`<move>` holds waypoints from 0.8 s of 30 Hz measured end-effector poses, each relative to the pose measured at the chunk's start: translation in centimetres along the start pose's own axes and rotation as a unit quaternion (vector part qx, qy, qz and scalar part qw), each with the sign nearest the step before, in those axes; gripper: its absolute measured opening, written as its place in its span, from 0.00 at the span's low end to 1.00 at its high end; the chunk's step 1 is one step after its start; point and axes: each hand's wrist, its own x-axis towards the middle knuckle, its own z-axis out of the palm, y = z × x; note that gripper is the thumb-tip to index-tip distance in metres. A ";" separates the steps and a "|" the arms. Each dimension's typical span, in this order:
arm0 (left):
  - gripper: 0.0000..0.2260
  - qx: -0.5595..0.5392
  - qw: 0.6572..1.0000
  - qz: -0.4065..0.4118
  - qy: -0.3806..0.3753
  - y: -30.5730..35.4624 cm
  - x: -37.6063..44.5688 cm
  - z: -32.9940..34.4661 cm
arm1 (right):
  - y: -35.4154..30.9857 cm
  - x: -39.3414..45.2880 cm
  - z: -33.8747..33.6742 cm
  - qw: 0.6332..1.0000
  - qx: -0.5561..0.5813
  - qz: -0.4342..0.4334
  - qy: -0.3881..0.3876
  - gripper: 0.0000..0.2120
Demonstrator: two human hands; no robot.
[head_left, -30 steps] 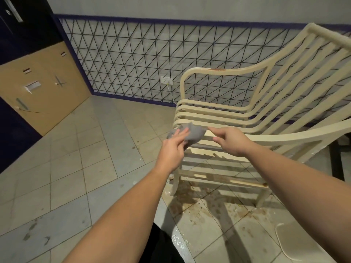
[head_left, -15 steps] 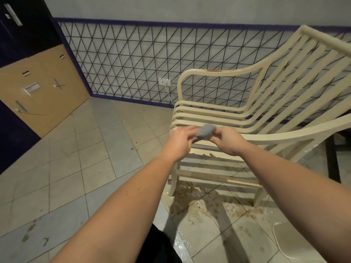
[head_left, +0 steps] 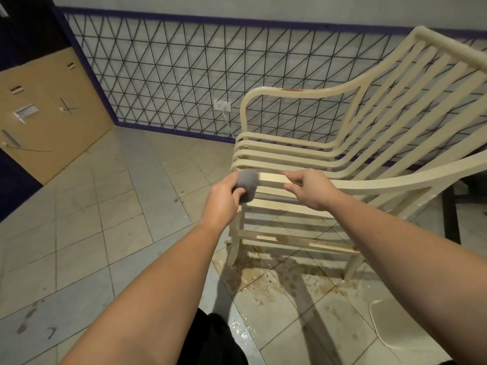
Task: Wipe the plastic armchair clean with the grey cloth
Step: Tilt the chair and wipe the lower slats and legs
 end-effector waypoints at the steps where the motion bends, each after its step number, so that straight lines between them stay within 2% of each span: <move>1: 0.17 0.033 0.998 0.049 -0.007 0.9 0.5 0.1 | -0.1 0.0 0.0 1.000 -0.008 -0.004 0.001 0.19; 4: 0.19 0.119 0.980 0.152 -0.046 2.3 2.1 0.1 | -0.3 -0.1 -0.2 1.000 -0.008 -0.019 0.007 0.19; 6: 0.18 0.078 0.983 0.153 -0.065 2.0 2.7 -0.4 | -0.3 -0.2 -0.2 1.000 -0.002 -0.017 0.005 0.18; 8: 0.17 -0.014 0.992 0.105 -0.068 1.5 2.5 -0.9 | -0.3 -0.2 -0.2 1.000 -0.007 -0.009 0.001 0.19; 10: 0.16 -0.067 0.995 0.014 -0.068 0.4 2.1 -1.7 | -0.2 -0.3 -0.2 1.000 0.002 0.002 -0.002 0.20; 13: 0.10 -0.031 0.994 -0.081 -0.065 -3.1 0.6 -3.0 | -0.3 -0.6 -0.2 1.000 0.011 0.003 0.000 0.21; 15: 0.14 0.001 0.993 -0.116 -0.029 -5.9 -0.8 -4.0 | -0.3 -0.6 0.1 1.000 0.006 0.001 0.005 0.21; 18: 0.12 -0.067 0.978 -0.180 0.076 -8.9 -1.7 -4.9 | -0.6 -0.2 -0.2 1.000 -0.017 0.014 -0.011 0.21; 21: 0.11 -0.147 0.965 -0.193 0.098 -8.4 -1.1 -5.0 | -2.2 0.8 -1.0 0.996 -0.074 0.018 -0.048 0.25; 24: 0.09 -0.184 0.975 -0.126 0.014 -3.9 -0.2 -4.5 | -4.2 1.5 -0.6 0.993 -0.089 -0.033 -0.068 0.21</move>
